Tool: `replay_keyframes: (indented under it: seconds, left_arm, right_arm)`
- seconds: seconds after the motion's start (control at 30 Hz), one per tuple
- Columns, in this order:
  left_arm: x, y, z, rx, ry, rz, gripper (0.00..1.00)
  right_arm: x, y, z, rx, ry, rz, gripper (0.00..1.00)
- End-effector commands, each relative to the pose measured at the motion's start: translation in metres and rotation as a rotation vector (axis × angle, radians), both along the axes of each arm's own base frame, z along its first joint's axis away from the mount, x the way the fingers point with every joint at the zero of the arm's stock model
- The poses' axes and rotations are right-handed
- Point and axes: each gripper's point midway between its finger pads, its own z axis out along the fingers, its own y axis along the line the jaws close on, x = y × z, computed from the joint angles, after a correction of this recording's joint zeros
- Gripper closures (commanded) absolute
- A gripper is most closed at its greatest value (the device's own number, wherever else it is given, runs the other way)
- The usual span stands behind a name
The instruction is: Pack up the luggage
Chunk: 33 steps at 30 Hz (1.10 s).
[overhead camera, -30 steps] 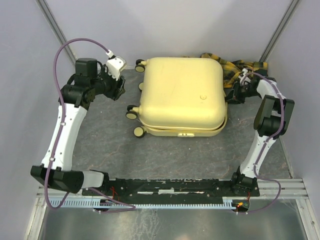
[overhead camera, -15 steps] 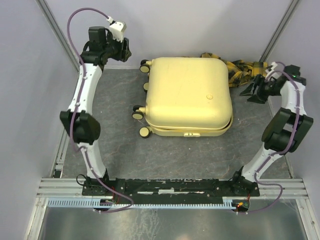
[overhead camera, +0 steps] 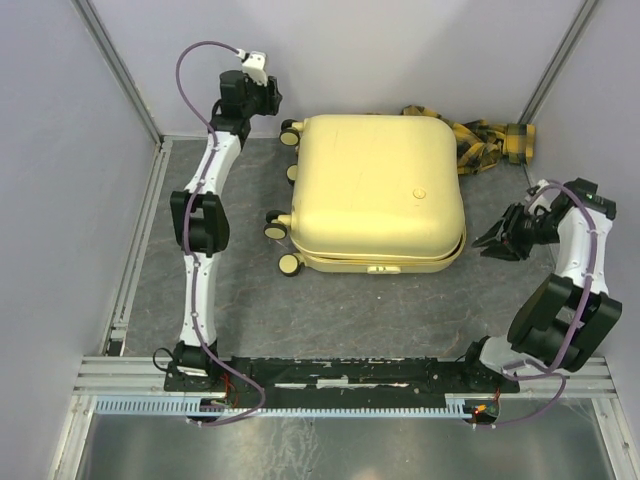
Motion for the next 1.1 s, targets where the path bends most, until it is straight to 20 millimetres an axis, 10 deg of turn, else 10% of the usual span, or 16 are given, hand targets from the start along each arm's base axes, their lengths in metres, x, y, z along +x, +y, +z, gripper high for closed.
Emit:
replay_keyframes:
  seconds: [0.0, 0.2, 0.47, 0.83, 1.07]
  left_arm:
    - [0.025, -0.017, 0.037, -0.013, -0.227, 0.081, 0.4]
    - [0.042, -0.019, 0.009, 0.043, -0.264, 0.193, 0.4]
    - [0.035, -0.053, -0.014, 0.136, -0.25, 0.071, 0.44]
    - [-0.047, -0.086, -0.039, 0.174, -0.071, -0.277, 0.62]
    - [-0.133, -0.089, -0.042, 0.209, -0.009, -0.452, 0.67]
  right_arm:
    - [-0.033, 0.025, -0.009, 0.094, 0.13, -0.042, 0.59]
    - [-0.07, 0.058, -0.04, 0.125, 0.265, 0.004, 0.65]
    - [-0.057, 0.071, -0.059, 0.096, 0.27, 0.051, 0.68]
    - [0.003, 0.061, -0.075, 0.018, 0.102, 0.022, 0.71]
    - [0.046, 0.041, -0.072, -0.067, -0.009, 0.027, 0.81]
